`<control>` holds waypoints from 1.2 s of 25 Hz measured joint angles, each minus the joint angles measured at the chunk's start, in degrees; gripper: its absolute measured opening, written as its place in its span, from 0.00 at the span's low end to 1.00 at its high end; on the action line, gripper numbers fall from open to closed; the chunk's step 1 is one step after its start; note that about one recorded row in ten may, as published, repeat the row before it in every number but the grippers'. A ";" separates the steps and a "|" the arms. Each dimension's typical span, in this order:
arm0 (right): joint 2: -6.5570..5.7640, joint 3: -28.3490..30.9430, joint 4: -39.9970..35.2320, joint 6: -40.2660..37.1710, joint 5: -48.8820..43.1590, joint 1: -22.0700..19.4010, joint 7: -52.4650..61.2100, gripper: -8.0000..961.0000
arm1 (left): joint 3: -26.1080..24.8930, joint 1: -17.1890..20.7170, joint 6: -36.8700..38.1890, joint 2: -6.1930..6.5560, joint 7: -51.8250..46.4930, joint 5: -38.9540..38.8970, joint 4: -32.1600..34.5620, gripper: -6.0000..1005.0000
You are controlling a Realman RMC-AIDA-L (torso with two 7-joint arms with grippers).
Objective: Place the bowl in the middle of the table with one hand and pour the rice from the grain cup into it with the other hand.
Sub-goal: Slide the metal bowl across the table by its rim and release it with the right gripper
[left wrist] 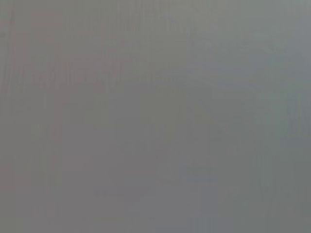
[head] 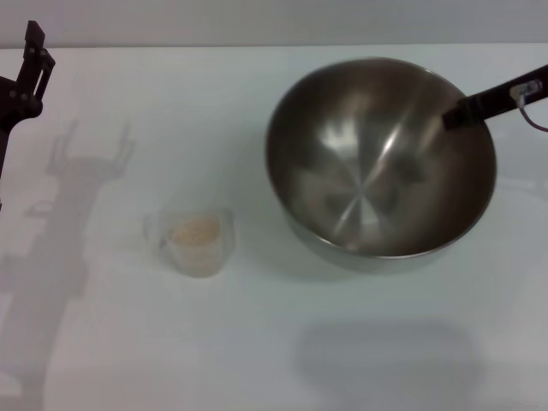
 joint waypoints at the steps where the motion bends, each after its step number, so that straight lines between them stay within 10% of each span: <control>1: 0.00 -0.13 -0.13 0.25 1.02 -0.04 -0.59 0.02 | 0.00 0.03 0.00 0.00 0.00 -0.01 0.00 0.78; 30: 0.57 -5.33 13.00 0.69 2.69 6.35 -3.76 0.12 | 0.00 0.51 0.34 0.00 0.00 0.08 -0.16 0.77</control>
